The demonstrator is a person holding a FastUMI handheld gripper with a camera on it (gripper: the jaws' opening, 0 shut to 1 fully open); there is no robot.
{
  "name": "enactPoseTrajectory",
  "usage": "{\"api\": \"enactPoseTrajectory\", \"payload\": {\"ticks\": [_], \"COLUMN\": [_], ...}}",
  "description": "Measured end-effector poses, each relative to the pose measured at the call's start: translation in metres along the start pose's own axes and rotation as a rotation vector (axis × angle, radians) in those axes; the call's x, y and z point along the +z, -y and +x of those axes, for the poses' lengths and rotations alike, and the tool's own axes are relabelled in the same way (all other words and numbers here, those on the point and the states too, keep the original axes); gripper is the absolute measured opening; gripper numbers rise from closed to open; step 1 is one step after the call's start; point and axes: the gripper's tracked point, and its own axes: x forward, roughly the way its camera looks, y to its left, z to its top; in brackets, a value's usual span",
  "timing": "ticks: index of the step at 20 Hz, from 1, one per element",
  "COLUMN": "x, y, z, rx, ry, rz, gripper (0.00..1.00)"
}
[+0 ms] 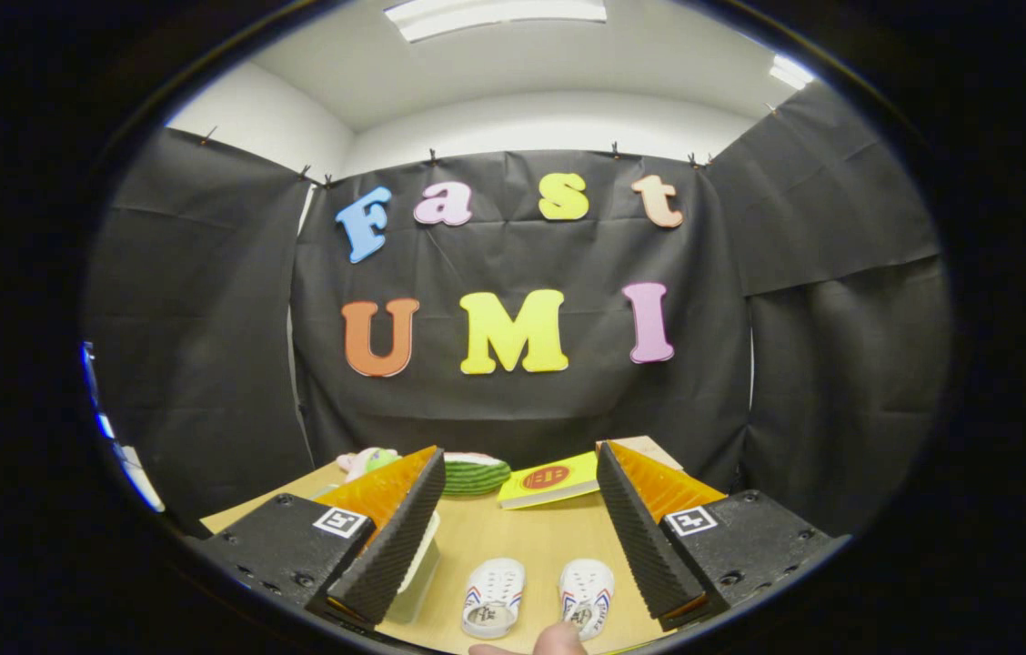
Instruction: Open the storage box then place both shoes into the box .Put the left shoe in first, then the right shoe, with the right side of both shoes facing outward in a uniform manner.
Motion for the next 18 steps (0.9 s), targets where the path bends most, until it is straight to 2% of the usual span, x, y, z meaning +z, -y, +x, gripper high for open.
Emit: {"api": "enactPoseTrajectory", "payload": {"ticks": [5, 11, 16, 18], "x": [0.000, -0.010, -0.042, -0.062], "y": [-0.004, -0.016, -0.028, -0.040], "z": [-0.001, 0.005, 0.020, 0.025], "rx": [0.019, 0.085, 0.176, 0.242], "ry": [0.001, -0.032, -0.113, -0.170], "rz": [0.001, 0.037, 0.122, 0.167], "gripper": [1.00, 1.00, 1.00, 1.00]}}
